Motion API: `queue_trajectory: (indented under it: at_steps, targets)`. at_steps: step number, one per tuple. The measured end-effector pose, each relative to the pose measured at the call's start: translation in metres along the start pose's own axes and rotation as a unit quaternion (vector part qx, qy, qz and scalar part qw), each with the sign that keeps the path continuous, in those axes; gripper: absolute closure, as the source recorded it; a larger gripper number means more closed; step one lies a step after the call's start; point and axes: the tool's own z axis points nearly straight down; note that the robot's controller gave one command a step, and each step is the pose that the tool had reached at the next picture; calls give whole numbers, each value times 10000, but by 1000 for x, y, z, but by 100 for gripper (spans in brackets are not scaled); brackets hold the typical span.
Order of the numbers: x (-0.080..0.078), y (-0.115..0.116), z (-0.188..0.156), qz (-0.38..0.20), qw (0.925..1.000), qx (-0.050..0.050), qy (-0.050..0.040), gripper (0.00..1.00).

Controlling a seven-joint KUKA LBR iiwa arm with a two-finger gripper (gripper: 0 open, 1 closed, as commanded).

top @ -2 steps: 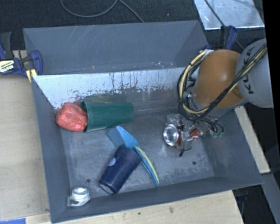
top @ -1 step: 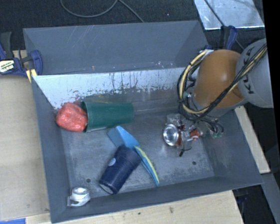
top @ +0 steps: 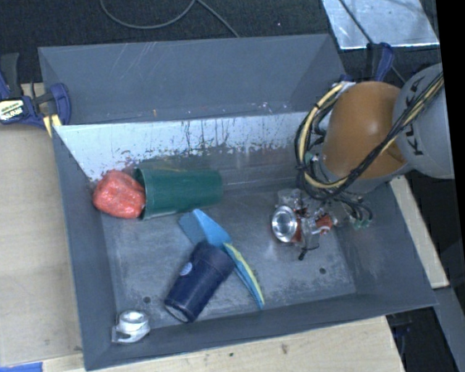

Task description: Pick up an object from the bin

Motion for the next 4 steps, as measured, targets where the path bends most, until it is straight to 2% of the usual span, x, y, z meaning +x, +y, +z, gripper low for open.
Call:
queue_trajectory:
  at_steps: [4]
  targets:
    - [-1, -1, -41, 4, 10000, 6, -13, 100]
